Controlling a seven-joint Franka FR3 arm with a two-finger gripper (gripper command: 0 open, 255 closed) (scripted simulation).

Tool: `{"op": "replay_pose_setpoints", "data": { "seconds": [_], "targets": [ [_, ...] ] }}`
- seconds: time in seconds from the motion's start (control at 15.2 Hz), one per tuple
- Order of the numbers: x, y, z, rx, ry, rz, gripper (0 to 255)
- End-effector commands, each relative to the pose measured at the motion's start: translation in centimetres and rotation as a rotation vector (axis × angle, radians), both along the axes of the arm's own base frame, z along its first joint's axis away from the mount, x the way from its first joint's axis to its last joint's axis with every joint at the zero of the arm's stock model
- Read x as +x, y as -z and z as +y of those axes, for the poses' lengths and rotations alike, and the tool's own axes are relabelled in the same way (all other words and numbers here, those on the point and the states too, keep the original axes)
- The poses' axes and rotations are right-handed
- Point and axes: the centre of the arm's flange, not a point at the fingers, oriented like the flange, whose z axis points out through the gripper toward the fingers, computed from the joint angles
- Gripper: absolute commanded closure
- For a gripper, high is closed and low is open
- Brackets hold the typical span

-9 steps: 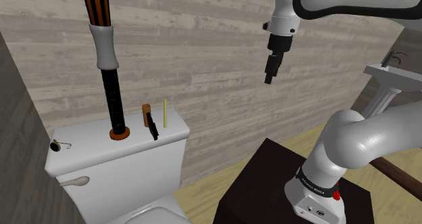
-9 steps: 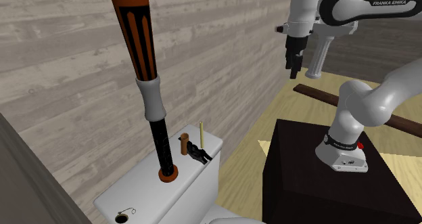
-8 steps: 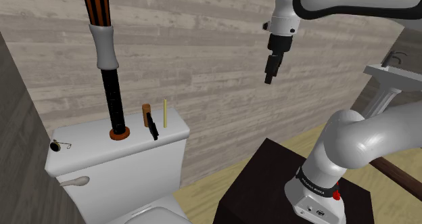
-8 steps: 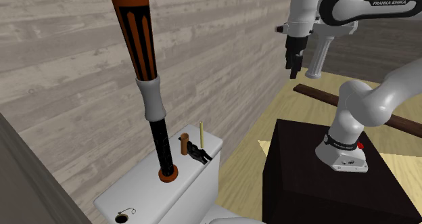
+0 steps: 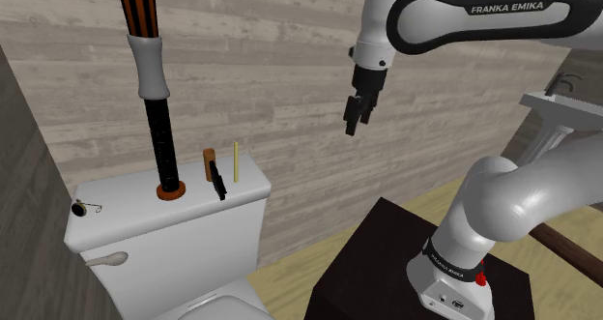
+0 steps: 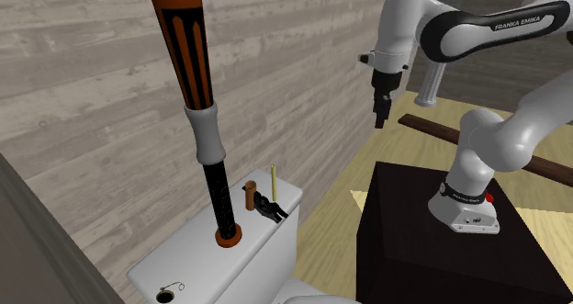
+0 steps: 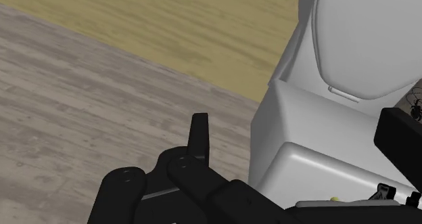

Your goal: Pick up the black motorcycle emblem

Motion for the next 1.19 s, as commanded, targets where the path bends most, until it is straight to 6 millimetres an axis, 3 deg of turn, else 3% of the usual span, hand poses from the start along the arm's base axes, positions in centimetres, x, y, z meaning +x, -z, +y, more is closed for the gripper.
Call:
{"op": "replay_pose_setpoints", "data": {
  "seconds": [0.0,1.12],
  "targets": [
    [1.2,1.4,1.9,-0.002,0.025,-0.016,0],
    [14.1,11.6,16.1,-0.028,0.217,-0.138,0]
  ]
}}
